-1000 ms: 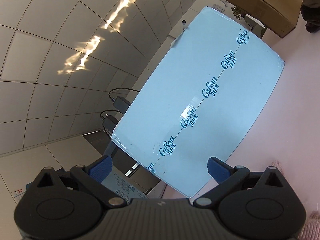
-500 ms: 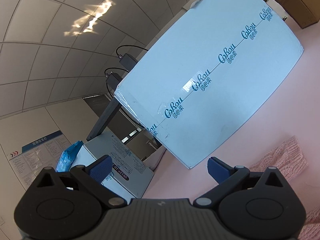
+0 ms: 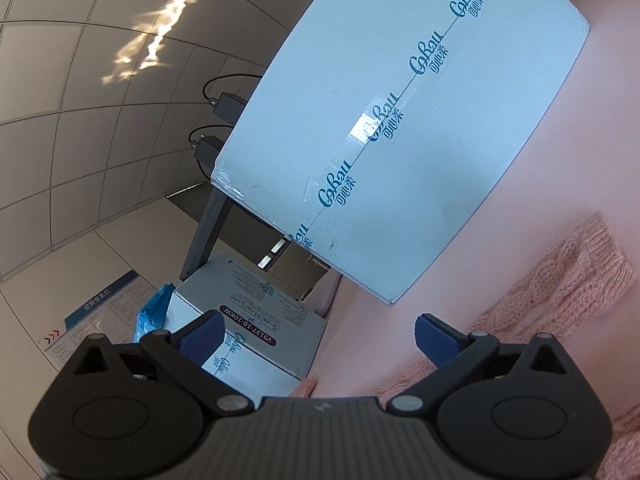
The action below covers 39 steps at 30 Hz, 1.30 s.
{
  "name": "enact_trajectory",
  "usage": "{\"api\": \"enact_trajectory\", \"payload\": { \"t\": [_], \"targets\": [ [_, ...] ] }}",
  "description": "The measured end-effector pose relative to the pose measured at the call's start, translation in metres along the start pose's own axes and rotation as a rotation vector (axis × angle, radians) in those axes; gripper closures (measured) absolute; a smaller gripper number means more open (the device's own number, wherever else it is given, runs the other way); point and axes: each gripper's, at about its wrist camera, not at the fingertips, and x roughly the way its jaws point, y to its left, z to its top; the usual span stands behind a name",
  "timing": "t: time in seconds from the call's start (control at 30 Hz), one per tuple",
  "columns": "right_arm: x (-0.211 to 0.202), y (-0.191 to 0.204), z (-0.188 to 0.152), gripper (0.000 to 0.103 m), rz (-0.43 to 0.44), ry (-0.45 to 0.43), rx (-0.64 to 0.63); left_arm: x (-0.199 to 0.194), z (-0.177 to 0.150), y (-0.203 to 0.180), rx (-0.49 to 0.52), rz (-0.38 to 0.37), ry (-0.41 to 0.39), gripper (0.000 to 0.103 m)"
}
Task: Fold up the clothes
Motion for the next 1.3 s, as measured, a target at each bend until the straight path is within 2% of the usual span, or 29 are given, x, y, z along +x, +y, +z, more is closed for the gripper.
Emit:
{"api": "enact_trajectory", "payload": {
  "t": [0.03, 0.1, 0.13, 0.17, 0.23, 0.3, 0.47, 0.67, 0.87, 0.93, 0.97, 1.0, 1.07, 1.1, 1.13, 1.17, 1.2, 1.23, 1.3],
  "targets": [
    [0.001, -0.003, 0.001, 0.0, 0.002, 0.005, 0.02, 0.0, 0.0, -0.001, 0.01, 0.03, -0.002, 0.048],
    [0.002, -0.007, 0.002, 0.0, 0.002, 0.01, 0.056, 0.001, 0.0, -0.007, 0.046, 0.091, -0.001, 0.069],
    [0.002, -0.01, 0.002, 0.0, 0.002, 0.013, 0.076, 0.001, -0.001, -0.011, 0.073, 0.122, 0.003, 0.074],
    [0.003, -0.012, 0.003, 0.0, 0.002, 0.017, 0.095, 0.001, -0.002, -0.015, 0.1, 0.154, 0.006, 0.075],
    [0.005, -0.017, 0.004, 0.0, 0.002, 0.025, 0.136, 0.002, -0.001, -0.025, 0.118, 0.184, 0.026, 0.087],
    [0.006, -0.023, 0.004, 0.0, 0.0, 0.031, 0.178, 0.004, 0.001, -0.036, 0.142, 0.217, 0.013, 0.092],
    [0.007, -0.027, 0.006, 0.0, 0.004, 0.025, 0.218, 0.01, 0.008, -0.059, 0.181, 0.297, -0.029, 0.094],
    [0.006, -0.025, 0.008, 0.0, 0.016, 0.016, 0.212, 0.022, 0.029, -0.068, 0.209, 0.338, -0.101, 0.094],
    [0.008, -0.025, 0.009, 0.0, 0.021, 0.022, 0.22, 0.054, 0.044, -0.068, 0.25, 0.465, -0.077, 0.094],
    [0.007, -0.025, 0.01, 0.0, 0.022, 0.018, 0.214, 0.065, 0.045, -0.065, 0.267, 0.504, -0.055, 0.091],
    [0.006, -0.025, 0.011, 0.0, 0.022, 0.015, 0.211, 0.067, 0.046, -0.063, 0.253, 0.495, -0.038, 0.088],
    [0.006, -0.025, 0.011, 0.0, 0.022, 0.013, 0.207, 0.069, 0.047, -0.061, 0.239, 0.486, -0.02, 0.081],
    [0.005, -0.025, 0.012, 0.0, 0.02, 0.011, 0.198, 0.064, 0.05, -0.058, 0.172, 0.466, -0.012, 0.053],
    [0.005, -0.025, 0.013, 0.0, 0.022, 0.013, 0.193, 0.059, 0.051, -0.058, 0.151, 0.441, -0.01, 0.029],
    [0.005, -0.025, 0.014, 0.0, 0.026, 0.017, 0.189, 0.05, 0.052, -0.058, 0.135, 0.406, -0.025, 0.024],
    [0.006, -0.026, 0.014, 0.0, 0.029, 0.02, 0.185, 0.037, 0.051, -0.061, 0.126, 0.383, -0.06, 0.024],
    [0.006, -0.026, 0.015, 0.0, 0.032, 0.024, 0.181, 0.022, 0.051, -0.064, 0.119, 0.383, -0.099, 0.021],
    [0.007, -0.026, 0.015, 0.0, 0.035, 0.028, 0.178, 0.008, 0.051, -0.067, 0.109, 0.395, -0.132, 0.014],
    [0.008, -0.025, 0.015, 0.0, 0.06, 0.043, 0.16, -0.022, 0.05, -0.072, 0.077, 0.448, -0.21, 0.01]
  ]
}}
